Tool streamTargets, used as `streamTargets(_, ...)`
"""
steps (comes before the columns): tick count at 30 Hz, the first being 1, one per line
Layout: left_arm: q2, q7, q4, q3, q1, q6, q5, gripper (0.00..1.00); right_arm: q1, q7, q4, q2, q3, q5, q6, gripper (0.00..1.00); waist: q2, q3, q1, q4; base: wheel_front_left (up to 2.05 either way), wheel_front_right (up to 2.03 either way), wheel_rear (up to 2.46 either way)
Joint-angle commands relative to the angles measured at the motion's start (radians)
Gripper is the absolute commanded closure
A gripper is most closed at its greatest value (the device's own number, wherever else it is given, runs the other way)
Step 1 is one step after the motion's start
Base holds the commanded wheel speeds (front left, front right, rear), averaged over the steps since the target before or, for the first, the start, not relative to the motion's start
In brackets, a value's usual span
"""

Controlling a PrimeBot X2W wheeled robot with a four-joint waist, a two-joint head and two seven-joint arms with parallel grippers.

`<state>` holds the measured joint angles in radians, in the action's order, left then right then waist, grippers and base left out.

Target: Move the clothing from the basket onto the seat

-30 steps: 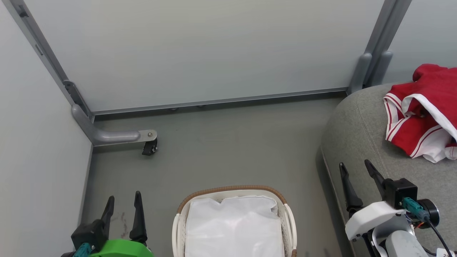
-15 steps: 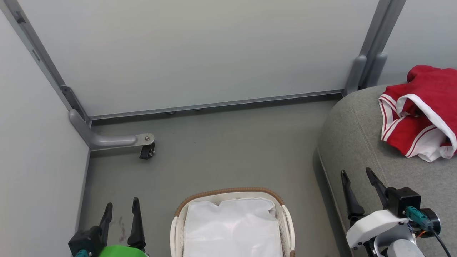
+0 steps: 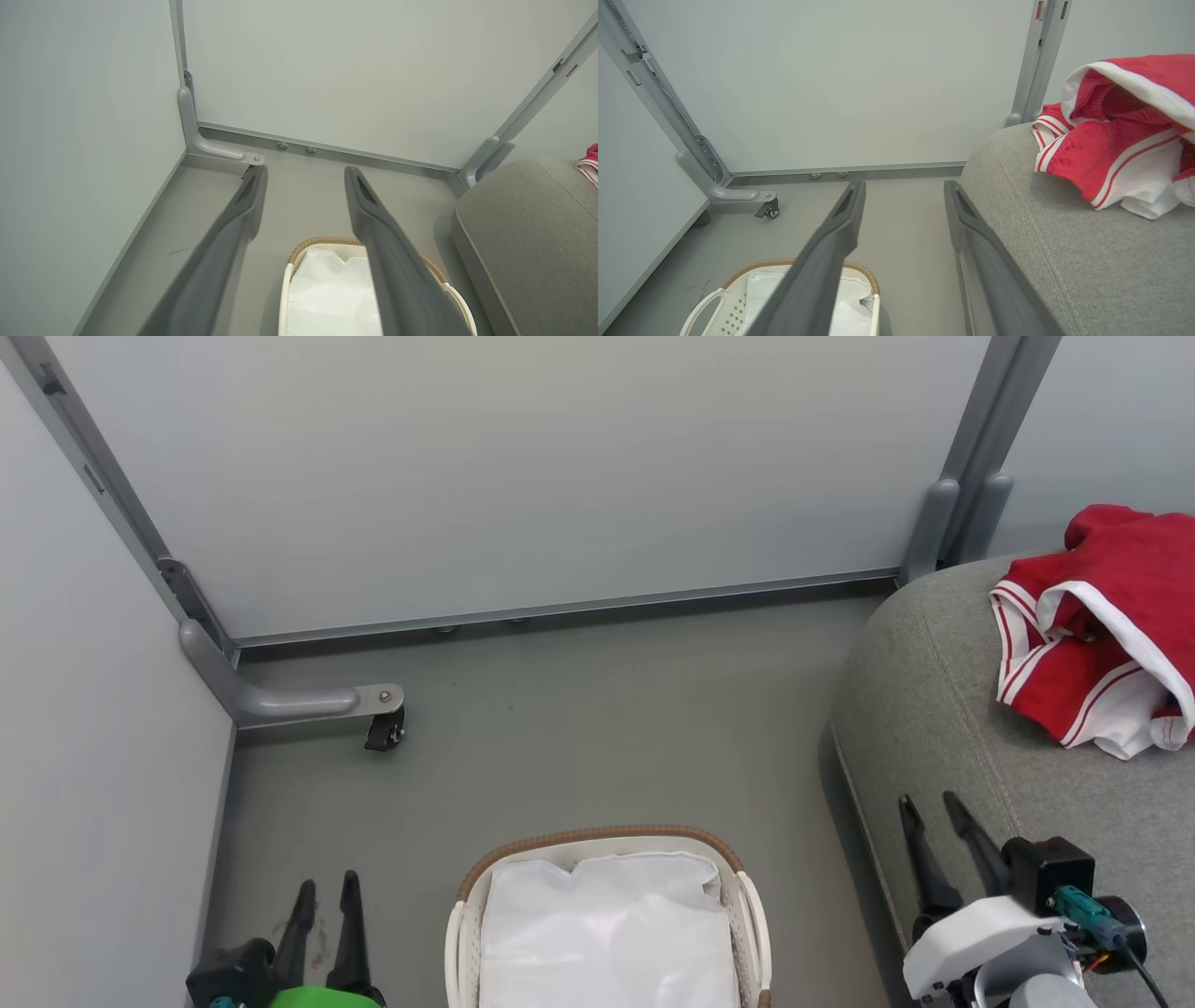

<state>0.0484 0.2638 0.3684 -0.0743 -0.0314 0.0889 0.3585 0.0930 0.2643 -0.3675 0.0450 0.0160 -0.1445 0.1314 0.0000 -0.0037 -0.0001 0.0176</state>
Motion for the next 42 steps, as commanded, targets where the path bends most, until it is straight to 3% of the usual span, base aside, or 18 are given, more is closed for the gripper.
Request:
streamTargets(1,-0.001,-0.002,0.006,0.001,0.001,0.0,0.004,1.0,-0.002,-0.002,-0.007,-0.002,0.002,-0.004,0.0,1.0,0.0,0.0,0.0001,0.0,0.0,0.0,0.0)
streamTargets(20,0.0,-0.094,-0.019,0.048,0.038,0.011,0.309,1.0,0.001,-0.095,0.019,-0.001,0.026,-0.361,0.0,1.0,0.0,0.001,0.0001,-0.003,0.0,0.0,0.0)
streamTargets(42,0.001,-0.177,-0.051,0.09,0.071,0.02,0.586,1.0,0.008,-0.178,0.052,0.002,0.047,-0.686,0.0,1.0,0.0,0.002,0.0001,-0.006,0.0,0.0,0.0)
